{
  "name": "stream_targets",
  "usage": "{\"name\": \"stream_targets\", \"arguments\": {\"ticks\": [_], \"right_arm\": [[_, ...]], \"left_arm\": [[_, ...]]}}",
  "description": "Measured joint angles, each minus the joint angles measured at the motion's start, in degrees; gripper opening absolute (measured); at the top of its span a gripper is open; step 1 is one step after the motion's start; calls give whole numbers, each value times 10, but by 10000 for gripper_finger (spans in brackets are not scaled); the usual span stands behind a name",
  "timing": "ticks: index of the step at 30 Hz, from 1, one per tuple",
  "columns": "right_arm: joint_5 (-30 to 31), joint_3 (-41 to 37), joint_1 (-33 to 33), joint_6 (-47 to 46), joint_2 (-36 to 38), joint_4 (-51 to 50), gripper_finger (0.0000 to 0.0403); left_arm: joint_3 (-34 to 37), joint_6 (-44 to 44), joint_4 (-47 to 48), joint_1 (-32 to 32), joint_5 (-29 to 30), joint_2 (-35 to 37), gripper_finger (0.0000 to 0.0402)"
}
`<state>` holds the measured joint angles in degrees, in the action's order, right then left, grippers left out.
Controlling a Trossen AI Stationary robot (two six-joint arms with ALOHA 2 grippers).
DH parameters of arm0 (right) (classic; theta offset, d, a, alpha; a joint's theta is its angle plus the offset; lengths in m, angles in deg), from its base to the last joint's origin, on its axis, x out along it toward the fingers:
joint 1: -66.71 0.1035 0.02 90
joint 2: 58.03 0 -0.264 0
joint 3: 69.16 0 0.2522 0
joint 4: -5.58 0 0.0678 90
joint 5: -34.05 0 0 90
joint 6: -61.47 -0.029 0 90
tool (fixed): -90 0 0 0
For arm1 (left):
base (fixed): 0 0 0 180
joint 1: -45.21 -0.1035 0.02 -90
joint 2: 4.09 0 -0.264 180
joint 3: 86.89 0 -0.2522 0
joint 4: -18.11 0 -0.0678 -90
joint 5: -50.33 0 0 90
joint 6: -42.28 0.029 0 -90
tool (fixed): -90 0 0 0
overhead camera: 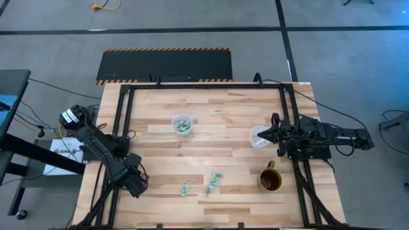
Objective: Pick and place Stevia / Truvia into bins
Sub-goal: Put the green truvia packet into the left transparent container
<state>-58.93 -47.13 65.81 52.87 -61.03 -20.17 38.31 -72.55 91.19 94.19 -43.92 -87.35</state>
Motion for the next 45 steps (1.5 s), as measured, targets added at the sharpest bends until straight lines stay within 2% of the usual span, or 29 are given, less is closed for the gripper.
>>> {"name": "stream_targets", "arguments": {"ticks": [7,13,21,25,30,33,38,42,45], "right_arm": [[0,0,0,0,0,0,0],[0,0,0,0,0,0,0],[0,0,0,0,0,0,0],[0,0,0,0,0,0,0],[0,0,0,0,0,0,0],[0,0,0,0,0,0,0],[0,0,0,0,0,0,0],[0,0,0,0,0,0,0],[0,0,0,0,0,0,0]], "left_arm": [[0,15,-5,0,-1,-28,127],[0,16,-7,0,-24,-50,127],[0,49,-29,1,-8,-56,124],[0,66,-37,1,-1,-56,98],[0,78,-47,1,15,-56,30],[0,78,-49,0,65,-56,8],[-19,89,-59,0,202,-57,2],[-52,128,-39,-7,338,-57,1],[-74,142,-6,-27,478,-52,1]]}}
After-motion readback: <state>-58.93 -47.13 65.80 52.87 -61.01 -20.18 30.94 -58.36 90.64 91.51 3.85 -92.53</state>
